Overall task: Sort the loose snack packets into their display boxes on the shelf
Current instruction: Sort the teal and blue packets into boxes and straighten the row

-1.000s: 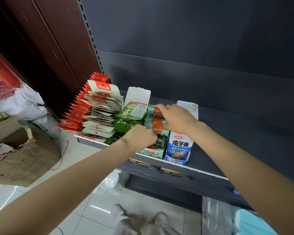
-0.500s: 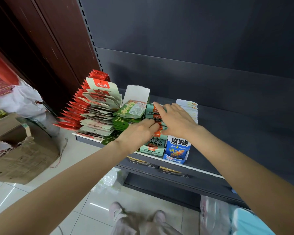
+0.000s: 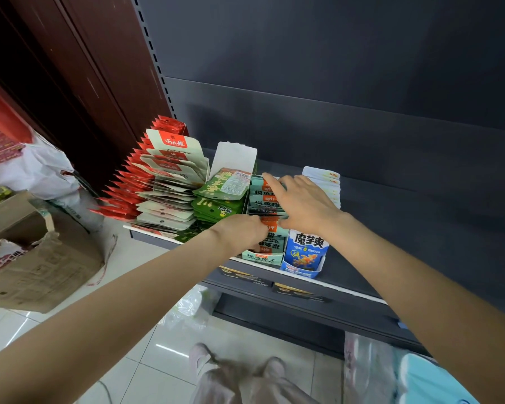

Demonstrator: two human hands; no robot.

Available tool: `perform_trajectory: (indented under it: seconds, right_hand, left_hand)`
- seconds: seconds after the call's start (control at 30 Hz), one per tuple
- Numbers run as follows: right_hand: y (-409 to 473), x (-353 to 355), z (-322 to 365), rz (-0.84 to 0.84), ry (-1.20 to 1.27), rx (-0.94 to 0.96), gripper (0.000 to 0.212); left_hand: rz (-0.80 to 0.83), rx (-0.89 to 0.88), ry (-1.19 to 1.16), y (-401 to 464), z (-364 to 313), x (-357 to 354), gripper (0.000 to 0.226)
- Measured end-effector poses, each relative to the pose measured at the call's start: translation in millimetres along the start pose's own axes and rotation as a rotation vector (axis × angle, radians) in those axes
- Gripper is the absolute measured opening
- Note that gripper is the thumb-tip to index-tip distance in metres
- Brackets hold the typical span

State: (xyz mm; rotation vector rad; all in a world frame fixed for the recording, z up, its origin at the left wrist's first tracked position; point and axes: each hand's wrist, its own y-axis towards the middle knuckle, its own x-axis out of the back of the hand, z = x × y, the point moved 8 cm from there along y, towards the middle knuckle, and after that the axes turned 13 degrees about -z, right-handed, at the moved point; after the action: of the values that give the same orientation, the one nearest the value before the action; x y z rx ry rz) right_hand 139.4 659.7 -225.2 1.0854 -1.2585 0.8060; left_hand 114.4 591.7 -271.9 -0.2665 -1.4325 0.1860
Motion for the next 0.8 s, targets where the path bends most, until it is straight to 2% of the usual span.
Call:
perform_trajectory:
  seconds: [0.1, 0.27, 0.43, 0.53, 0.8]
  right_hand:
    - [0.4, 0.9, -0.2, 0.001, -0.001, 0.002, 0.1]
    - [1.2, 0.6, -1.1, 0.006, 0.007, -0.004, 0.1]
    - [1.0, -1.2, -3.1, 0.002, 0.019, -0.011, 0.099]
    - [0.8, -2.6, -4.6, -0.004, 0.026, -0.021, 0.098]
    - [0.8, -1.6, -3.7, -0.019, 0.026, -0.019, 0.097]
  left_hand:
    - [-0.006, -0.012, 0.048, -0.1, -1.0, -1.3, 0.026]
    - [-0.104, -0.062, 0.149, -4.1, -4.9, 2.1, 0.018]
    - [-0.259, 0.008, -0.042, -7.2, 2.5, 5.5, 0.041]
    - [-0.22, 0.053, -0.12, -6.3, 5.7, 1.5, 0.032]
    - [-0.13, 0.061, -0.222, 1.3, 11.0, -11.9, 0.031]
